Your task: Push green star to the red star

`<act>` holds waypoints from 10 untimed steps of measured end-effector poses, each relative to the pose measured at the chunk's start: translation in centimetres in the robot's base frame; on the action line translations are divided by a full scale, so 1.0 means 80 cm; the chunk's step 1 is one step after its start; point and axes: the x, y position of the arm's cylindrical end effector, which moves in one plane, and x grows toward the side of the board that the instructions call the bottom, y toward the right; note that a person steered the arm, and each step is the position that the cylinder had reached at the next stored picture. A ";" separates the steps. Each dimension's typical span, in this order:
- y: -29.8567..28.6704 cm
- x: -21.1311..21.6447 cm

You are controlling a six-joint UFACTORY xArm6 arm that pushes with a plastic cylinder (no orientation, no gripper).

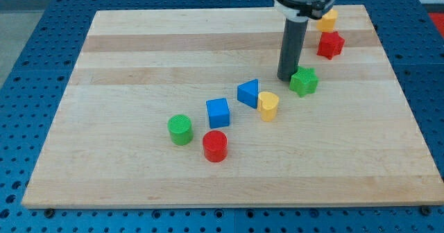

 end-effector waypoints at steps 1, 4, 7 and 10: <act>0.013 0.024; 0.029 0.092; 0.095 -0.001; 0.103 -0.067</act>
